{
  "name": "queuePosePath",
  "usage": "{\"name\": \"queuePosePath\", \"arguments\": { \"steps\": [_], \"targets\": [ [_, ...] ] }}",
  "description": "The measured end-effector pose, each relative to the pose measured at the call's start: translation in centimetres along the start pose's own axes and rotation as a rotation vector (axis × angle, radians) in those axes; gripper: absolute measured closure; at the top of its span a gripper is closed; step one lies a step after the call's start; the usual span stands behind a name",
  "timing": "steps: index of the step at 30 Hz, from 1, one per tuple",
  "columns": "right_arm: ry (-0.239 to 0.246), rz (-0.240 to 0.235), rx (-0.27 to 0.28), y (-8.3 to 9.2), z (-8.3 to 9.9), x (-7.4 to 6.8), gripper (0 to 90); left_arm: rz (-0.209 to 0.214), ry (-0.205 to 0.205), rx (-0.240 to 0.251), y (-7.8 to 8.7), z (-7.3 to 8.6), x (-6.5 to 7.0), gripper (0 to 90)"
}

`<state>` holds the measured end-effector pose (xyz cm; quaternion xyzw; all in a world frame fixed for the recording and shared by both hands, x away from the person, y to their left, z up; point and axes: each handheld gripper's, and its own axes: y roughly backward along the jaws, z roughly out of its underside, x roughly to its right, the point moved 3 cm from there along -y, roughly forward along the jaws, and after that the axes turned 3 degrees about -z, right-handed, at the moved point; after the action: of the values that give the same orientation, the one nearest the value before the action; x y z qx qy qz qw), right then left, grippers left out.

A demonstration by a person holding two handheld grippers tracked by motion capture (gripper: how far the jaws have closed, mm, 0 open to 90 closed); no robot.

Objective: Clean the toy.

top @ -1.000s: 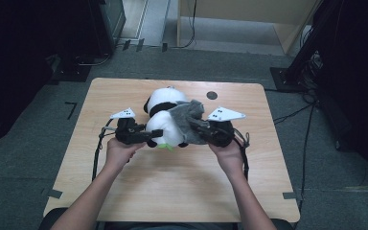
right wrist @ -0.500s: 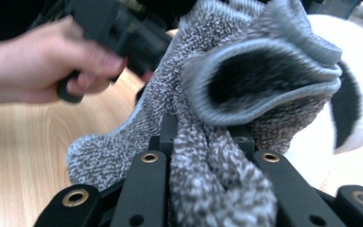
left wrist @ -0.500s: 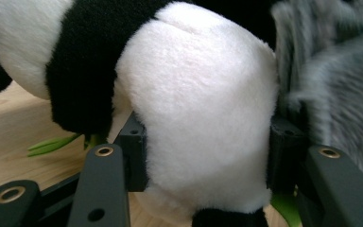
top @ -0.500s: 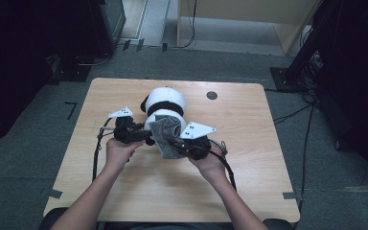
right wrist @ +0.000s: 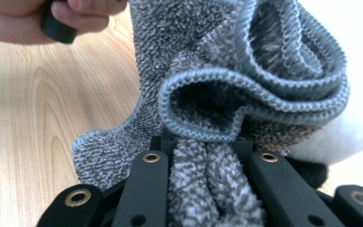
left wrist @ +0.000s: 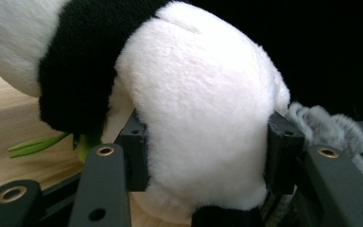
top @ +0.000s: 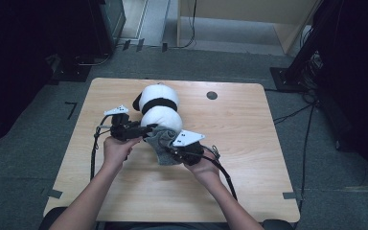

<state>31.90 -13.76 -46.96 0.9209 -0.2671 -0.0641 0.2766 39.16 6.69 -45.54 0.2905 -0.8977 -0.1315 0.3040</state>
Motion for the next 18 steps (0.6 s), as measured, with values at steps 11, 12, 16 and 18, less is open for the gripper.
{"name": "queuePosePath", "arguments": {
  "steps": [11,12,16,18],
  "targets": [
    [-0.023,0.023,-0.06,-1.4,1.9,0.9,77.5,0.054,0.031,0.043,0.7,-0.5,0.1,47.2],
    [-0.026,0.033,-0.063,-1.4,2.0,1.1,77.6,0.05,0.025,0.045,0.7,-0.5,0.2,47.1],
    [-0.036,0.044,-0.049,-1.3,2.2,1.5,77.7,0.054,0.016,0.043,0.7,-0.5,0.4,47.0],
    [-0.032,0.055,-0.047,-1.3,2.3,1.8,77.7,0.064,0.023,0.043,0.7,-0.5,0.4,47.1]
  ]
}}
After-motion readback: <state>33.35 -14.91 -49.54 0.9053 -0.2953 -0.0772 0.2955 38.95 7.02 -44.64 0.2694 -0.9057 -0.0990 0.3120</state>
